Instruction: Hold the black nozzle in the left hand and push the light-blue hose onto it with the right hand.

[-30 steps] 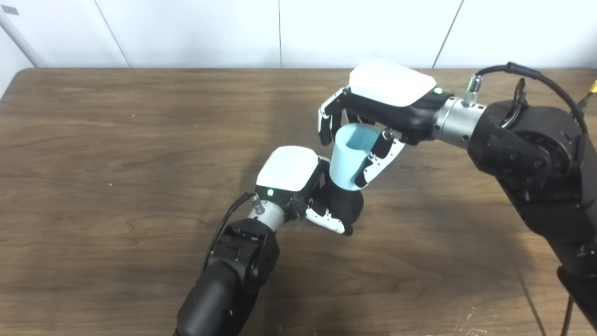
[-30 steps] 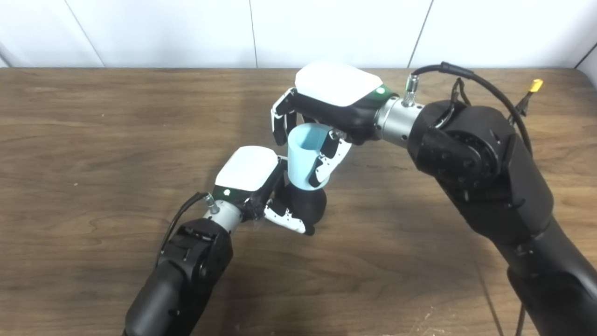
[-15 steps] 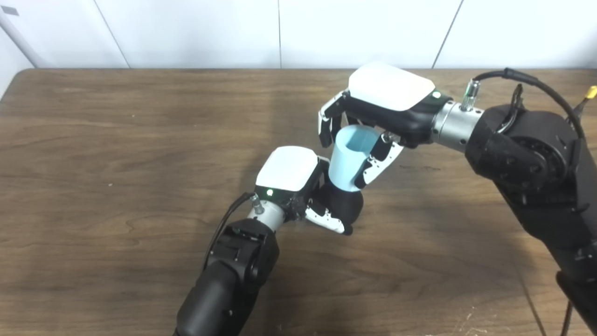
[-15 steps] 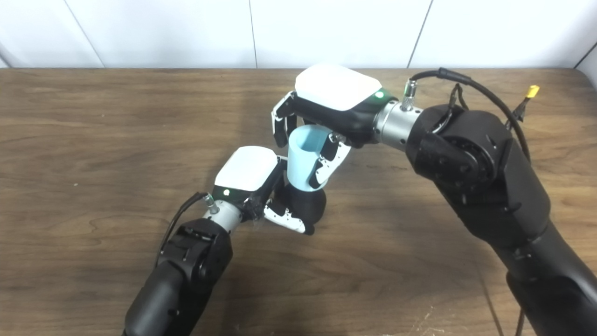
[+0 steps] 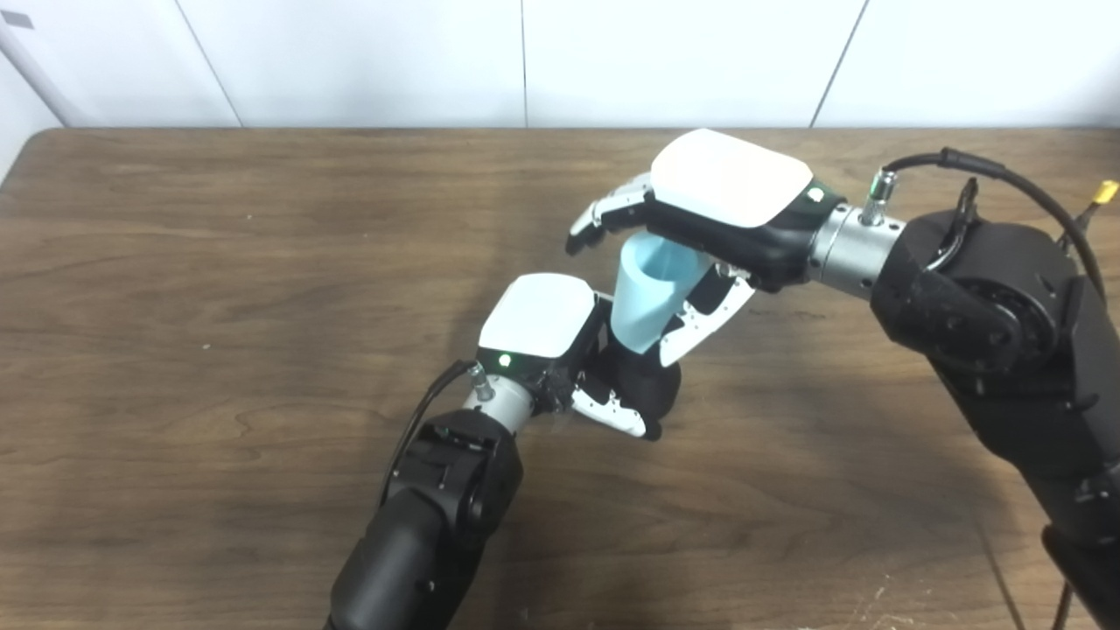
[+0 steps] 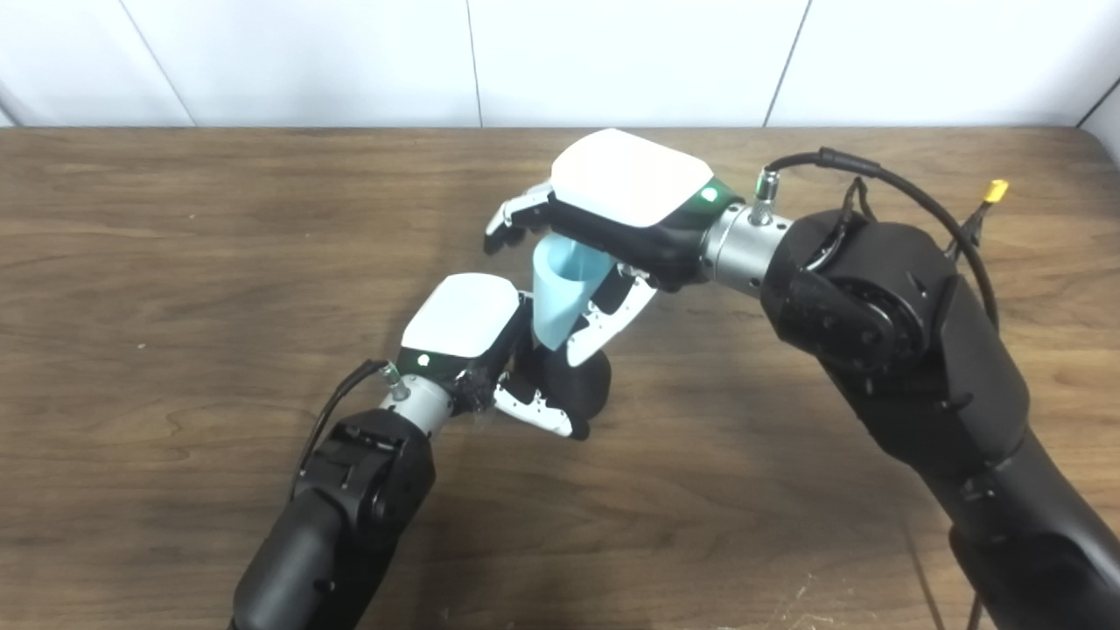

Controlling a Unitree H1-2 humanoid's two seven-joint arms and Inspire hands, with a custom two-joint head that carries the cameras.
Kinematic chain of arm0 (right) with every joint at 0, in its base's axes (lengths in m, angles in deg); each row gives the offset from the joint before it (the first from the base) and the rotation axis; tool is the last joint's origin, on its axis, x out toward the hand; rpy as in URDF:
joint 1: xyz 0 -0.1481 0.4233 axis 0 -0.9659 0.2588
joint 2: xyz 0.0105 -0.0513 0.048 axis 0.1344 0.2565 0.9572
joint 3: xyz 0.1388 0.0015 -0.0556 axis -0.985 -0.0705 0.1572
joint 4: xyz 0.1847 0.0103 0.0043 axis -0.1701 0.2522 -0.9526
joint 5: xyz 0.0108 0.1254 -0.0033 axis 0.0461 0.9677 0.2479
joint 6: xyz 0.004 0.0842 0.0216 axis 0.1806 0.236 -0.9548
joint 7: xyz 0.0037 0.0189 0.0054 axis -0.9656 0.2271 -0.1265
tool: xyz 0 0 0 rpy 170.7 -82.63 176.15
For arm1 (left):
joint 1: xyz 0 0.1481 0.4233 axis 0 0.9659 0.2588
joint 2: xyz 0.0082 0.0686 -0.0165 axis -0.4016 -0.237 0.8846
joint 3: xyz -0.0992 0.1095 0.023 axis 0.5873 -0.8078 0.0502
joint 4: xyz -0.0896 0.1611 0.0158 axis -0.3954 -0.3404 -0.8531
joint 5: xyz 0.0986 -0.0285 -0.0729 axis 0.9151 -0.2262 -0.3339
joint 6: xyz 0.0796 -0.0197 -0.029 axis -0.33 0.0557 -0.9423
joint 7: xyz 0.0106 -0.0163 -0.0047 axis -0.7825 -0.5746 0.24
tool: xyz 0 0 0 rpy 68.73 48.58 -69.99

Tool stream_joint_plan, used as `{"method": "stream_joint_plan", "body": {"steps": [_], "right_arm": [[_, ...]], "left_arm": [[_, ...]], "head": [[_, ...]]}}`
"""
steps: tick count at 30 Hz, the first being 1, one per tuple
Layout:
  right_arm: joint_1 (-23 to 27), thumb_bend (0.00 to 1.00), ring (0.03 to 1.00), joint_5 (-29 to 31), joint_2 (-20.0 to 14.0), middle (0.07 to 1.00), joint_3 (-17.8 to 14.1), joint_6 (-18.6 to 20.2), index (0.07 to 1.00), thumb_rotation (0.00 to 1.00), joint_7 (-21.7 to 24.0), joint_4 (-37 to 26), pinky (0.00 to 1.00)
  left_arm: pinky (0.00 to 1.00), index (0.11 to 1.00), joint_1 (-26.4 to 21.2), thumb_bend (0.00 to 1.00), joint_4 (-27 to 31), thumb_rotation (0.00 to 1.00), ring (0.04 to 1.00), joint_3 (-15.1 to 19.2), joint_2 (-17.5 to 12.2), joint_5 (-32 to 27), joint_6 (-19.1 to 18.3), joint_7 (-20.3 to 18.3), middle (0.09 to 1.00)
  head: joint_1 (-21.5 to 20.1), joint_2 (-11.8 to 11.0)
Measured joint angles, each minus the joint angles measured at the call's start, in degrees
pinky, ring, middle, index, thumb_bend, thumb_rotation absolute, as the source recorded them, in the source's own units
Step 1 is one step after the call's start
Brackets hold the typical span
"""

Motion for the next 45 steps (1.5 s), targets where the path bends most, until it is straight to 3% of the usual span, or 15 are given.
{"method": "stream_joint_plan", "body": {"steps": [4, 14, 22, 34, 38, 45], "right_arm": [[0.00, 0.73, 0.781, -0.40, 0.48, 0.768, -0.48, 0.06, 0.759, 0.81, 0.10, -0.11, 0.77], [-0.01, 0.69, 0.800, -0.71, 0.47, 0.780, -1.73, 0.13, 0.769, 0.88, 0.24, -0.61, 0.78], [-2.25, 0.71, 0.881, -1.16, 0.05, 0.873, -2.94, -2.15, 0.879, 0.94, 0.01, -2.49, 0.84], [-6.35, 0.70, 0.998, -3.43, -0.19, 0.996, -3.25, -2.52, 0.985, 0.96, 0.40, -4.06, 0.95], [-8.48, 0.70, 1.000, -6.17, -0.11, 1.000, -2.07, -4.63, 1.000, 0.99, 0.36, -4.06, 0.99], [-9.59, 0.69, 1.000, -8.46, 1.47, 1.000, -1.76, -5.09, 1.000, 1.00, 0.04, -4.21, 1.00]], "left_arm": [[0.40, 0.483, 0.00, 0.53, 0.03, 0.00, 0.496, -0.02, 0.00, 0.03, 0.00, -0.04, 0.490], [0.40, 0.485, 0.01, 0.53, 0.08, 0.00, 0.502, 0.06, -0.01, -0.10, 0.00, -0.11, 0.482], [0.40, 0.484, 0.00, 0.53, 0.08, 0.00, 0.505, 0.04, -0.03, -0.09, -0.02, -0.14, 0.488], [0.44, 0.469, 0.13, 0.52, 0.78, 0.00, 0.531, 0.33, -0.09, -0.11, -0.10, -1.27, 0.523], [0.44, 0.468, 0.12, 0.52, 0.82, 0.00, 0.537, 0.61, -0.09, -0.45, -0.10, -1.45, 0.528], [0.44, 0.466, 0.31, 0.52, 0.82, 0.00, 0.549, 1.17, -0.06, -0.82, -0.08, -1.43, 0.530]], "head": [[0.09, 0.09], [-0.17, 0.00], [-0.26, 0.00], [-0.70, -0.09], [-0.79, 0.00], [-0.88, 0.00]]}}
